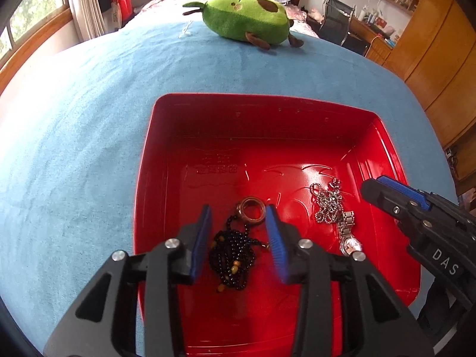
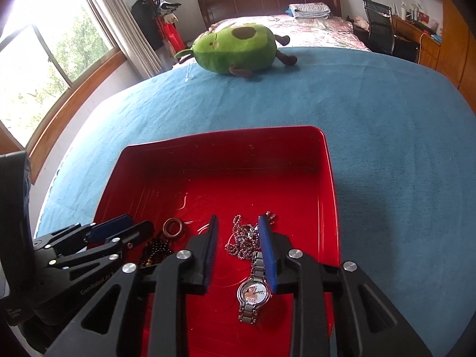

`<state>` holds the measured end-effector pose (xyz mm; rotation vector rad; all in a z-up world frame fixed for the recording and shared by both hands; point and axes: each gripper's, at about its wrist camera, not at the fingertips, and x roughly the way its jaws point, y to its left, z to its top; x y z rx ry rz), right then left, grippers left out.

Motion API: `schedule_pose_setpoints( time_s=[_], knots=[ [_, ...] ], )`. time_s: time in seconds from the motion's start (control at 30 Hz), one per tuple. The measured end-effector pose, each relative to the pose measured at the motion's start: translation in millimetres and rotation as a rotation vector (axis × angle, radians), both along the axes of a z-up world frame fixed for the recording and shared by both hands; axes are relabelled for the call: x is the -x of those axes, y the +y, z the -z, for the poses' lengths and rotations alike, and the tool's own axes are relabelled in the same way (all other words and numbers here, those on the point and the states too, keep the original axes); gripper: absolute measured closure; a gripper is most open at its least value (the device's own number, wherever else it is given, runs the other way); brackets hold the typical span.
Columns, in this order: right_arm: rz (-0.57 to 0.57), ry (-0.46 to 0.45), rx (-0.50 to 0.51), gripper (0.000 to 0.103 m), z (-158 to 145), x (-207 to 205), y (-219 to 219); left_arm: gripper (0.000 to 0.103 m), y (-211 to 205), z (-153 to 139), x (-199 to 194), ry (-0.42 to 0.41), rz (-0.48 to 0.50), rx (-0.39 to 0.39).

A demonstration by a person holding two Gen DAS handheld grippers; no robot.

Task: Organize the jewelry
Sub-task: 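Lower the brown ring into the red tin with the left tool while the right tool releases the chain there, then move both open tools back toward the bracelets on the bed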

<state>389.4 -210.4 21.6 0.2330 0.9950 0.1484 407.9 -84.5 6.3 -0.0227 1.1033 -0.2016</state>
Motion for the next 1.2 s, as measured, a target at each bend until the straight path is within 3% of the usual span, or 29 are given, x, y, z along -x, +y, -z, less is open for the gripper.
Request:
schedule_pose_setpoints(
  time_s=[0.07,0.13,0.2,0.4,0.57,0.7,0.97,1.1,1.2],
  knots=[
    [0.002,-0.004,0.006,0.075,-2,5,1,0.050,1,-3,4,-0.009,0.000,0.004],
    [0.006,-0.005,0.006,0.075,-4,8,0,0.049,1,-5,7,-0.016,-0.004,0.002],
    [0.015,-0.009,0.003,0.075,-7,12,-2,0.039,4,-8,12,-0.028,-0.015,-0.004],
    [0.035,-0.059,0.000,0.074,-27,42,-10,0.033,13,-29,36,-0.084,-0.034,-0.007],
    [0.038,-0.113,0.015,0.061,-45,78,-12,0.021,21,-53,71,-0.155,-0.037,0.012],
    [0.014,-0.127,0.012,0.061,-51,106,-12,0.016,22,-61,102,-0.189,-0.019,-0.010],
    [-0.067,-0.133,-0.010,0.061,-53,159,-4,0.013,28,-53,158,-0.204,0.014,-0.058],
    [-0.116,-0.109,-0.059,0.061,-35,188,0,0.013,38,-33,183,-0.174,0.042,-0.054],
    [-0.138,-0.057,-0.086,0.067,-16,200,5,0.013,47,-15,198,-0.131,0.048,-0.033]
  ],
)
